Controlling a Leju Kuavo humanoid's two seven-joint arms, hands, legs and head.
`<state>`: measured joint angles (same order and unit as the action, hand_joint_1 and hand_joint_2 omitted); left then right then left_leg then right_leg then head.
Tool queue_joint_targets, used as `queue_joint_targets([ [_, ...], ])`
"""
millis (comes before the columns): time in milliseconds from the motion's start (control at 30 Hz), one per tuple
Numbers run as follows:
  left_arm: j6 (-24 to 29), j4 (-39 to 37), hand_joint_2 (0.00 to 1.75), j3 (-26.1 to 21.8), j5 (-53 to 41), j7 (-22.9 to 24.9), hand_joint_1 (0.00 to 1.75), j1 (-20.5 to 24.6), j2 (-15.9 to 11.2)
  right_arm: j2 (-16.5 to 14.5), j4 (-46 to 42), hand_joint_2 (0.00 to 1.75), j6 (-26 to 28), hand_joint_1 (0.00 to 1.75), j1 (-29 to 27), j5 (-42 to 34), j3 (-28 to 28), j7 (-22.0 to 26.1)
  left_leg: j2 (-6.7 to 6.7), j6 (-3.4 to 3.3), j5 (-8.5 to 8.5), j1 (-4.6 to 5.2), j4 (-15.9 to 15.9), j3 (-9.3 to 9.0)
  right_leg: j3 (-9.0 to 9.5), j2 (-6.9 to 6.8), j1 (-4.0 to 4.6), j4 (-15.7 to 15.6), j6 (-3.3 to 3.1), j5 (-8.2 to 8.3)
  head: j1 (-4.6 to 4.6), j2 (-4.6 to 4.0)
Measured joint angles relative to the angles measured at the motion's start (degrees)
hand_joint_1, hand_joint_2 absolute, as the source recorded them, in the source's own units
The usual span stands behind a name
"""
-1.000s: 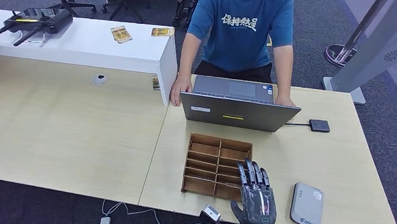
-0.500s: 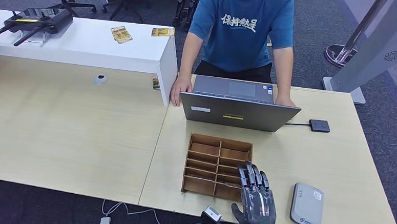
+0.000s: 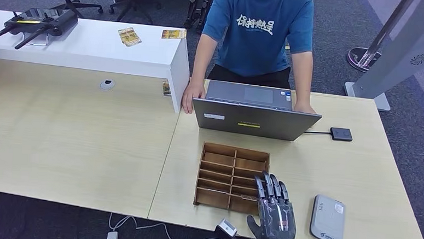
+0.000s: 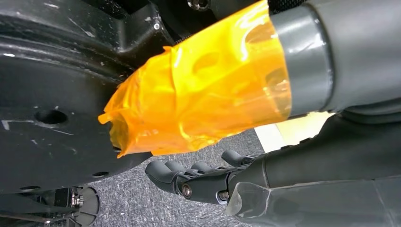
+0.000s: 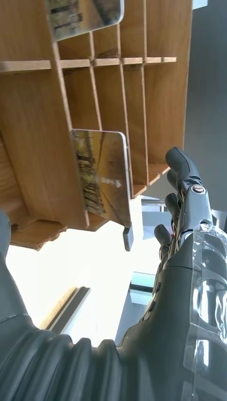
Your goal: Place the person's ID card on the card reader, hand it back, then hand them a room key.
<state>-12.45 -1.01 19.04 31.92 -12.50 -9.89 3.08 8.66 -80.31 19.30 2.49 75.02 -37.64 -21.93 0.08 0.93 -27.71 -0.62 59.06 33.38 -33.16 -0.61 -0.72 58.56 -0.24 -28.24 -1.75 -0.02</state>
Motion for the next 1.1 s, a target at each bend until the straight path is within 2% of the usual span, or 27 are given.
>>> queue_joint_targets([
  [1100,0.0,0.0,0.0,0.0,0.2,0.0,0.0,0.0,0.0,0.0,-0.2,1.75,-0.2,0.0,-0.2,-1.0,0.1,0.7,0.0,0.0,0.0,0.0,0.0,0.0,0.0,0.0,0.0,0.0,0.0,0.0,-0.01,0.0],
])
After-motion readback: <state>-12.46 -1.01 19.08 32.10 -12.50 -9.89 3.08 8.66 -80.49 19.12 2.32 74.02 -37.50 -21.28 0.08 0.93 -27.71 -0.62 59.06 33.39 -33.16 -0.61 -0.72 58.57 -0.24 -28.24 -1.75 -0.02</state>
